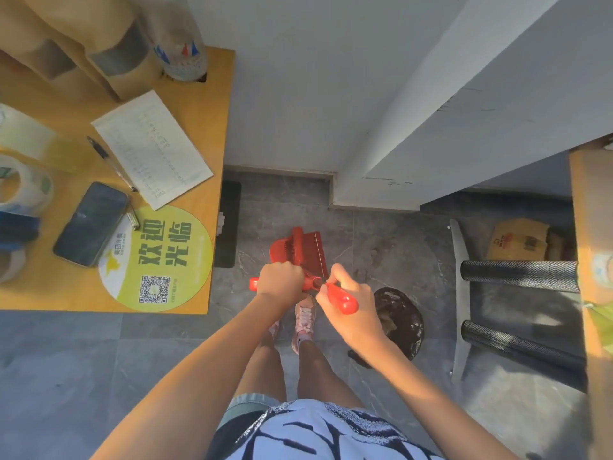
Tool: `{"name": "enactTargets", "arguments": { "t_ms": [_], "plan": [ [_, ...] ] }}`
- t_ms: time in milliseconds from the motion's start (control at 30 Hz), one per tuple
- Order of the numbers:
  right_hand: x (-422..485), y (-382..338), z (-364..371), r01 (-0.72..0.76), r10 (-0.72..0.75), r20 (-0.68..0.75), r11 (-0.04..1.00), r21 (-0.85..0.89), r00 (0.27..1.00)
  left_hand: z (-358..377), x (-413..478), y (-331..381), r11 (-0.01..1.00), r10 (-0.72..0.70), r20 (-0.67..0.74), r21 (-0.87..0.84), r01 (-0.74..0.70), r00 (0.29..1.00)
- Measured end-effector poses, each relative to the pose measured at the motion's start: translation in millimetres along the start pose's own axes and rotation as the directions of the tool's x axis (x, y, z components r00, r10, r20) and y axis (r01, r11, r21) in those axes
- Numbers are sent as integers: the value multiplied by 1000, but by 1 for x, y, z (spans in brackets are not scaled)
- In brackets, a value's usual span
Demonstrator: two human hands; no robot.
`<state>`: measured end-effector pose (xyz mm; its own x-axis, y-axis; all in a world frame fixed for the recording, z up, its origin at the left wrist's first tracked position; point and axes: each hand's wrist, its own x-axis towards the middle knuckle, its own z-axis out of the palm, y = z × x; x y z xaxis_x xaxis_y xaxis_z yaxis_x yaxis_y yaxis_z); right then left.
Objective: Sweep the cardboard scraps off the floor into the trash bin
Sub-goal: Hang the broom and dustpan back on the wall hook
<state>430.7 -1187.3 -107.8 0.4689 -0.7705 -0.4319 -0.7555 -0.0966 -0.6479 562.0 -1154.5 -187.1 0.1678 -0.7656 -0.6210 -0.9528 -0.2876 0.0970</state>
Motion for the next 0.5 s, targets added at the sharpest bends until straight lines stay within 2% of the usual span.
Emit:
{"name": "enactTargets", "arguments": {
  "t_ms": [233, 500],
  "plan": [
    [0, -3, 3, 62, -62, 31, 998, -2, 998, -1, -4, -4, 998, -7, 11, -59, 8, 1000],
    [-4, -4, 6, 94, -92, 84, 995, -17, 992, 2, -11, 5, 999, -4, 7, -36, 4, 1000]
  ]
}}
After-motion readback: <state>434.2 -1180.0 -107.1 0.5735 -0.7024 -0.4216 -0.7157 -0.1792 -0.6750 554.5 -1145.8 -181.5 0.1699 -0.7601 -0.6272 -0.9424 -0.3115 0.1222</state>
